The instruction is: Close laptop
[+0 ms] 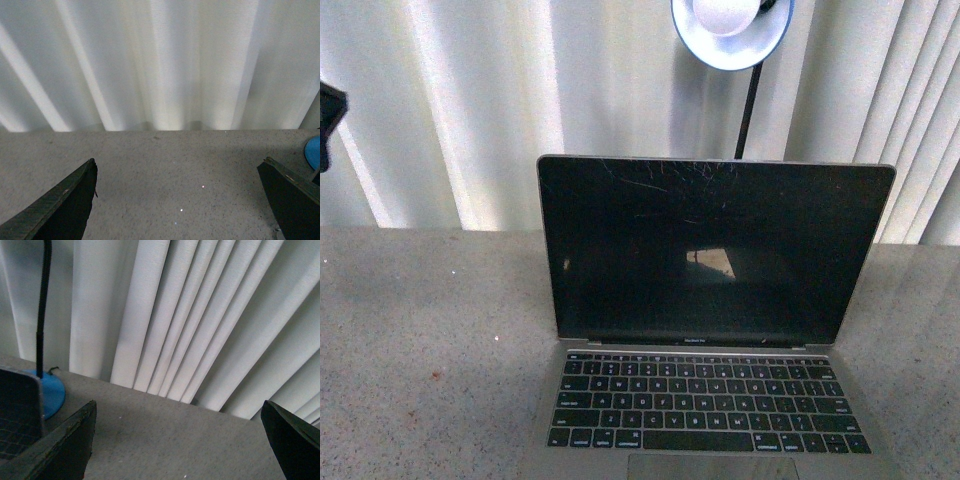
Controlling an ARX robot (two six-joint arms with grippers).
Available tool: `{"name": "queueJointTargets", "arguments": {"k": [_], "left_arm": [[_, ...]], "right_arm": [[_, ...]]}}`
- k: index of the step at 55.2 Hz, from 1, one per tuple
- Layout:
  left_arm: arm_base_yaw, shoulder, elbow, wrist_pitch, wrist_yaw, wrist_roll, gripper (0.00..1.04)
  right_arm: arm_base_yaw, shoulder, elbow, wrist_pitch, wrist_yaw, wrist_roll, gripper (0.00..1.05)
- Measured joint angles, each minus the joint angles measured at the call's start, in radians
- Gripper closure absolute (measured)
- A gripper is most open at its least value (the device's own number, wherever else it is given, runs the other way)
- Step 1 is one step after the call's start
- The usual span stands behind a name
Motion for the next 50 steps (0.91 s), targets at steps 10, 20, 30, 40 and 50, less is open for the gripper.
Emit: {"name": "queueJointTargets", "arguments": {"k": [10,20,30,40,50], "left_arm": [[-0.005,0.183,0.228,-0.084,0.09,0.205,0.07],[-0.045,0.282,0.462,-0.253,0.204,0.451,0.07],[-0.09,0.38,0.685,-0.477,0.256,0.721,0.07],[-0.091,0.468,0.843,-0.623,0.279,0.859,0.07],[-0.09,0.533,0.976,-0.758,0.312,0.957,0.07]], "right_arm": [[-0.011,0.138,0.274,-0.16,-0.073,-0.174,0.07],[-0.008,0.282,0.523,-0.369,-0.138,-0.416,0.07],[0.011,0.414,0.729,-0.522,-0.173,-0.601,0.07],[0.027,0.496,0.881,-0.663,-0.246,-0.711,0.07],[0.058,0.559,0.994,-0.782,-0.33,-0.819,0.07]]}}
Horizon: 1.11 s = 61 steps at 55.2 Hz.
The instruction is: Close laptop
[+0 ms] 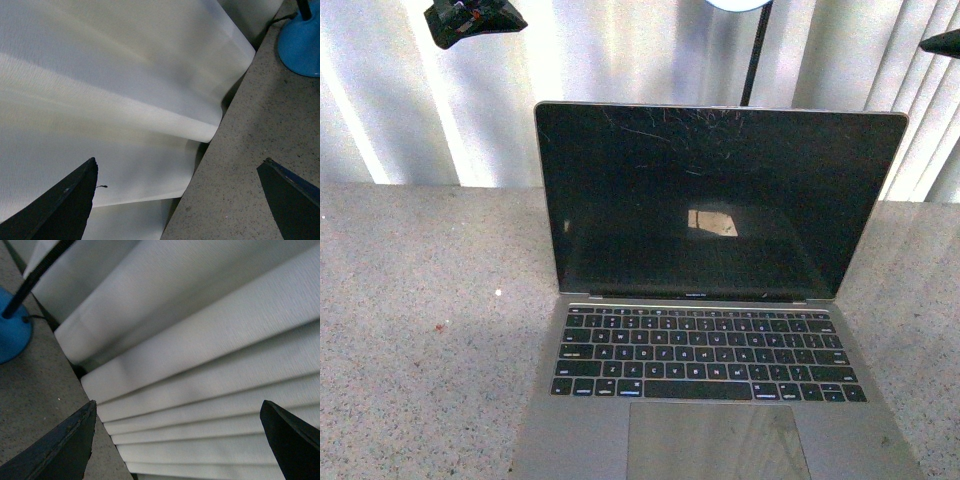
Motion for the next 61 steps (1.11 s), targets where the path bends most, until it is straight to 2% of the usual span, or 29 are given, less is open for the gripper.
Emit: {"name": "queueJointTargets", "arguments": {"k": [8,17,34,43,48,52,58,61], "left_arm": [[-0.004,0.033,0.105,-0.161,0.054,0.064,0.07],[-0.029,0.056,0.155,-0.303,0.071,0.124,0.07],[-0.074,0.119,0.181,-0.311,0.082,0.128,0.07],[-0.086,0.141,0.199,-0.314,0.1,0.13,0.36],[-0.087,0.155,0.219,-0.334,0.117,0.132,0.57],[-0.087,0.163,0.226,-0.342,0.124,0.143,0.73],[-0.087,0.167,0.228,-0.35,0.132,0.156,0.9],[-0.087,0.17,0.228,-0.348,0.152,0.166,1.02]], "right_arm": [[0.031,0.041,0.074,-0.129,-0.055,-0.073,0.07],[0.06,0.066,0.116,-0.313,-0.093,-0.185,0.07],[0.084,0.108,0.172,-0.414,-0.094,-0.252,0.1],[0.085,0.119,0.199,-0.451,-0.09,-0.26,0.39],[0.087,0.131,0.222,-0.494,-0.092,-0.273,0.62],[0.089,0.142,0.237,-0.527,-0.093,-0.284,0.77],[0.091,0.157,0.256,-0.562,-0.102,-0.296,0.94],[0.093,0.164,0.264,-0.573,-0.103,-0.307,1.02]]}}
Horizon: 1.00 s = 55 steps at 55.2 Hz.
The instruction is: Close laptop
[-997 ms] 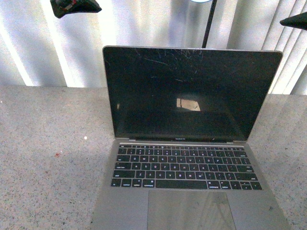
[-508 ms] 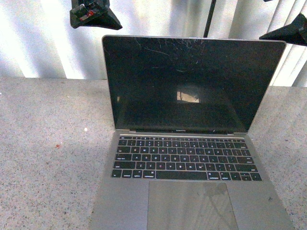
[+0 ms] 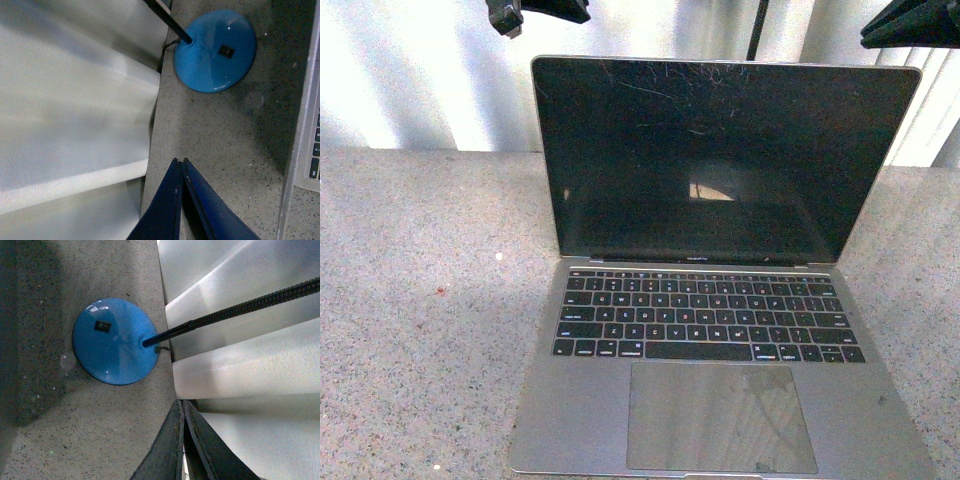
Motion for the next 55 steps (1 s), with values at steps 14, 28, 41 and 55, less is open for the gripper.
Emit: {"name": "queueJointTargets", "arguments": {"k": [14,28,41,55], "left_arm": [[-0.002,0.012,0.0,0.001,0.072,0.011,1.01],[-0.017,0.044,0.016,-0.057,0.086,0.033,1.01],[-0.035,0.056,0.032,-0.057,0.087,0.039,1.01],[-0.045,0.065,0.035,-0.086,0.087,0.066,1.01]], "right_arm": [[0.004,0.013,0.048,-0.119,-0.003,-0.009,1.02],[0.012,0.048,0.108,-0.246,-0.003,-0.024,1.02],[0.022,0.072,0.119,-0.285,0.024,-0.037,1.02],[0.033,0.08,0.122,-0.312,0.029,-0.05,1.02]]}}
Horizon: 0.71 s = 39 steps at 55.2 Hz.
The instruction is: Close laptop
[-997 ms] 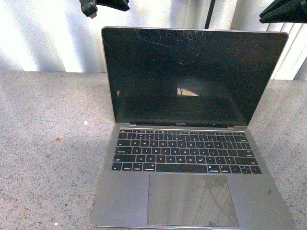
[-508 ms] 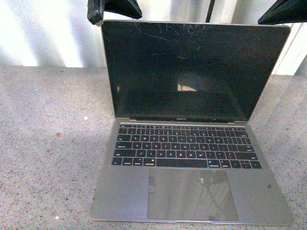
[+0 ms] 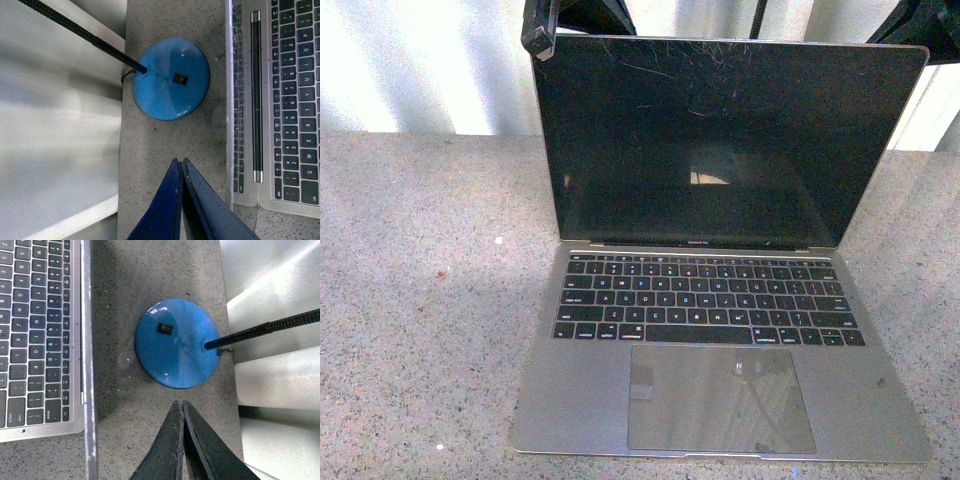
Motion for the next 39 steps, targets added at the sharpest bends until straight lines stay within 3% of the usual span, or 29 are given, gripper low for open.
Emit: {"name": "queueJointTargets", "arguments": {"k": [39], "left_arm": [[-0.024,0.001,-0.018,-0.019,0.006,0.027,1.01]], "right_arm": [[0.027,0.009,0.031,-0.183,0.031,0.008,1.02]]}}
